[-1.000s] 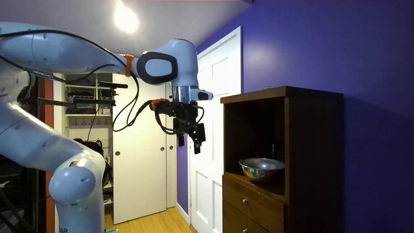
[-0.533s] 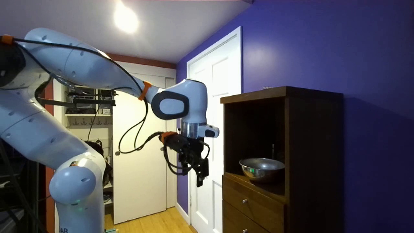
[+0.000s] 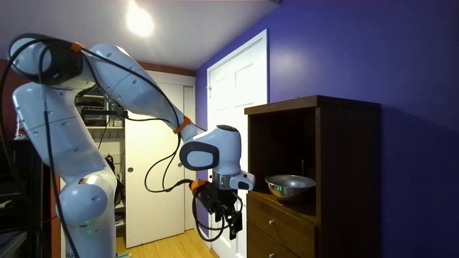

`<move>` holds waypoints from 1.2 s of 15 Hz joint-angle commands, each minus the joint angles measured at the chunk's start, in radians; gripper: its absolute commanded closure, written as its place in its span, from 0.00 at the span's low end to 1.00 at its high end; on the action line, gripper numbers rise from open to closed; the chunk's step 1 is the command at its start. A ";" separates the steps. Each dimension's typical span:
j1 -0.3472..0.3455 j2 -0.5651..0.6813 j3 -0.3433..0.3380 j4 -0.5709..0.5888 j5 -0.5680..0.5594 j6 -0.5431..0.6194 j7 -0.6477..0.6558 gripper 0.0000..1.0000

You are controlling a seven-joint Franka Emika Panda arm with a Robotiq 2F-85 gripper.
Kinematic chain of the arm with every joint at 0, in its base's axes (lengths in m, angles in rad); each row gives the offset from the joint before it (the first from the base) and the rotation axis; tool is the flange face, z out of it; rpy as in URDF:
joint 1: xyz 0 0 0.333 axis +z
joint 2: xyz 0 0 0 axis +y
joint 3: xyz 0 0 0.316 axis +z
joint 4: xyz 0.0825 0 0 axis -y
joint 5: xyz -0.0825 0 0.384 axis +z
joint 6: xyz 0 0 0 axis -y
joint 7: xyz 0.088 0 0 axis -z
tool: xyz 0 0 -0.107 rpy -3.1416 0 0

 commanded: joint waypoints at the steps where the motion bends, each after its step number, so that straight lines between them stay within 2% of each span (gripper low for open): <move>1: 0.038 0.148 -0.049 0.001 0.130 0.114 -0.140 0.00; 4: 0.048 0.278 -0.064 0.023 0.286 0.157 -0.281 0.00; 8: 0.001 0.427 -0.003 0.078 0.501 0.151 -0.487 0.00; 9: -0.036 0.342 0.023 0.027 0.415 0.148 -0.402 0.00; 12: -0.052 0.413 0.049 0.061 0.460 0.151 -0.450 0.00; 18: -0.054 0.422 0.052 0.071 0.463 0.151 -0.452 0.00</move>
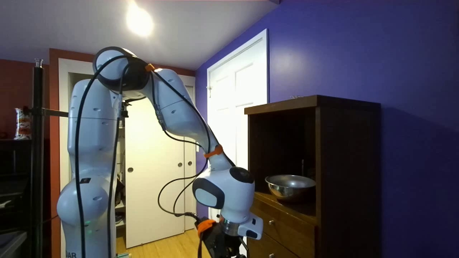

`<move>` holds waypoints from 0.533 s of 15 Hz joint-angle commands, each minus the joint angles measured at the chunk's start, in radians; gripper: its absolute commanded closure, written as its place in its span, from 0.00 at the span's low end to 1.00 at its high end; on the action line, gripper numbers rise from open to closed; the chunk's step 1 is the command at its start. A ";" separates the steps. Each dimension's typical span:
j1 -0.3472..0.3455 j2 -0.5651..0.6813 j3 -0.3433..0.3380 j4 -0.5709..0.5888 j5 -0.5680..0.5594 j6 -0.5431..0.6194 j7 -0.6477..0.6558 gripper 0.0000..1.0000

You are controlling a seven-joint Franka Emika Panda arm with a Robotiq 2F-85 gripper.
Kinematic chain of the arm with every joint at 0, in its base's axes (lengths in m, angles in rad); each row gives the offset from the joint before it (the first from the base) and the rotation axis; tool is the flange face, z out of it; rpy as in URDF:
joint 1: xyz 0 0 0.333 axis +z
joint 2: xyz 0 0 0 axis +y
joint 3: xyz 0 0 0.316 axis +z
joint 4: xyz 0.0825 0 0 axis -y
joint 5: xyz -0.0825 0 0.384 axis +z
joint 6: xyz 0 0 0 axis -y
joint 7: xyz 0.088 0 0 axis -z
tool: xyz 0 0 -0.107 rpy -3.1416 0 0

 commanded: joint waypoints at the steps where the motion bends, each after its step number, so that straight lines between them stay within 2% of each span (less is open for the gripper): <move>1: -0.072 -0.003 0.071 0.000 -0.008 0.000 0.006 0.00; 5: -0.107 0.129 0.151 0.066 0.169 0.024 -0.051 0.00; 6: -0.076 0.164 0.130 0.083 0.227 0.027 -0.063 0.00; 8: -0.092 0.232 0.158 0.119 0.342 0.045 -0.130 0.00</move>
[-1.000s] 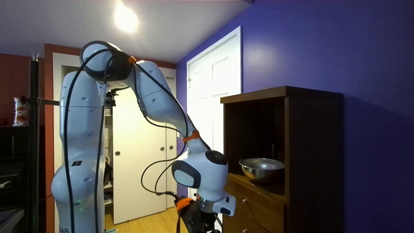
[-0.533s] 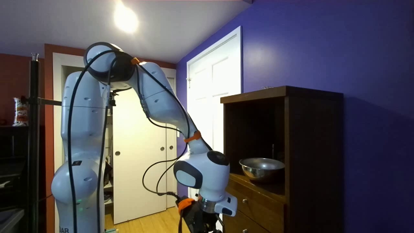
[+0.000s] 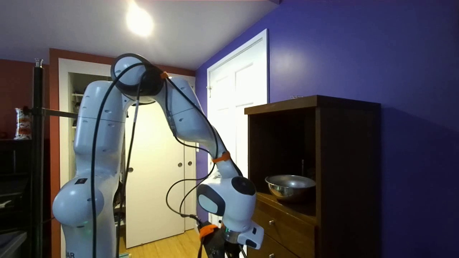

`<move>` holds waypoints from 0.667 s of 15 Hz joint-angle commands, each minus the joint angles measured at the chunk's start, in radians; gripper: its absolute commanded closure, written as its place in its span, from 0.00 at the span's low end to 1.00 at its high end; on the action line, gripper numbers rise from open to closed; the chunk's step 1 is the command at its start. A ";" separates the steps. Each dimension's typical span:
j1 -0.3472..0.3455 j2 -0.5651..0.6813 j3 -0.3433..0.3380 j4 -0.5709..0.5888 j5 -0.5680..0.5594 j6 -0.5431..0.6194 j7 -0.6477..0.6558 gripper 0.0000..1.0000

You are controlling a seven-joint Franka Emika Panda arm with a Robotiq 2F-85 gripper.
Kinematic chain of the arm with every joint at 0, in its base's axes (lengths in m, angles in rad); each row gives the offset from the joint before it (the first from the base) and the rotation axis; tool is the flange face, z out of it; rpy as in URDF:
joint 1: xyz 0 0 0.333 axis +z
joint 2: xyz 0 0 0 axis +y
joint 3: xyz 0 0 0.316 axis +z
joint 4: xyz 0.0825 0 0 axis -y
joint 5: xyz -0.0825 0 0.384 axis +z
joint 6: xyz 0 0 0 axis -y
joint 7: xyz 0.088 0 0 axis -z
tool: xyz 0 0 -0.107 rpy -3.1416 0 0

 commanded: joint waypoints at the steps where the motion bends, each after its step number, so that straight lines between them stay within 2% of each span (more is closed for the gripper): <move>1: -0.021 0.159 0.041 0.092 0.201 0.034 -0.134 0.00; 5: -0.059 0.298 0.065 0.174 0.353 0.044 -0.289 0.00; 10: -0.132 0.434 0.100 0.270 0.551 0.044 -0.564 0.00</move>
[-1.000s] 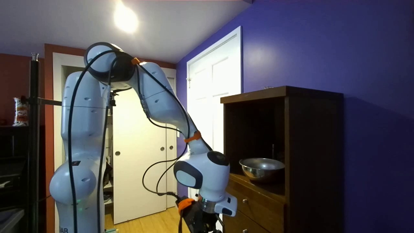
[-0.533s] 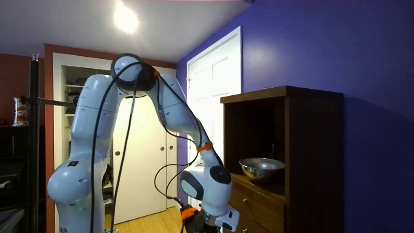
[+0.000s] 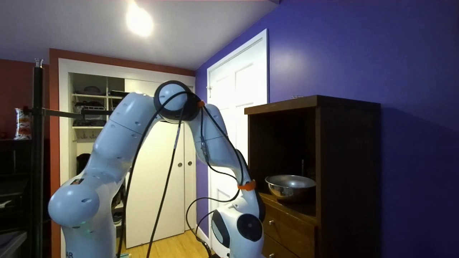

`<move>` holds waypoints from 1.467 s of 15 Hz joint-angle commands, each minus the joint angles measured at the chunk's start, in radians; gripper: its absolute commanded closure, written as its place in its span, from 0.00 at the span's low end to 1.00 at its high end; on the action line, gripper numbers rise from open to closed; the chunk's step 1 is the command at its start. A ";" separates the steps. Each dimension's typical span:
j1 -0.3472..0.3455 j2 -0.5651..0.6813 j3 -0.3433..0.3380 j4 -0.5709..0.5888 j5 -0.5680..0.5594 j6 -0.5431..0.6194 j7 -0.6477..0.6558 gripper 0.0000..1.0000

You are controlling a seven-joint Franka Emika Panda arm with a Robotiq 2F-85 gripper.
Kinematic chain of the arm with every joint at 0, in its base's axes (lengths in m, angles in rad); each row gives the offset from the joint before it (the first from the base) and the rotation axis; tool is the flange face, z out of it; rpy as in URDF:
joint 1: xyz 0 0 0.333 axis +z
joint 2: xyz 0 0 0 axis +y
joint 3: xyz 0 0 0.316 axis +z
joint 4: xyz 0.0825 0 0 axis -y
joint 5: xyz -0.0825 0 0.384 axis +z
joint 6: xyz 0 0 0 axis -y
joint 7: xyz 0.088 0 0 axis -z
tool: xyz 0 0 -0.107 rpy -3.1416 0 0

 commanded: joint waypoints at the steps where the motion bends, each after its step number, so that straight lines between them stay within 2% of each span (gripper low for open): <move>1: -0.058 0.101 0.035 0.077 0.134 0.009 -0.205 0.00; 3: -0.078 0.134 0.044 0.098 0.186 0.004 -0.310 0.00; 6: -0.099 0.168 0.063 0.123 0.335 0.021 -0.453 0.00; 7: -0.050 0.140 0.013 0.094 0.247 -0.013 -0.360 0.00; 13: -0.042 0.150 0.004 0.097 0.258 -0.016 -0.373 0.00; 15: -0.056 0.191 0.042 0.149 0.357 0.062 -0.444 0.00; 18: -0.063 0.225 0.071 0.199 0.526 0.077 -0.591 0.00; 22: -0.054 0.281 0.056 0.263 0.797 0.053 -0.858 0.00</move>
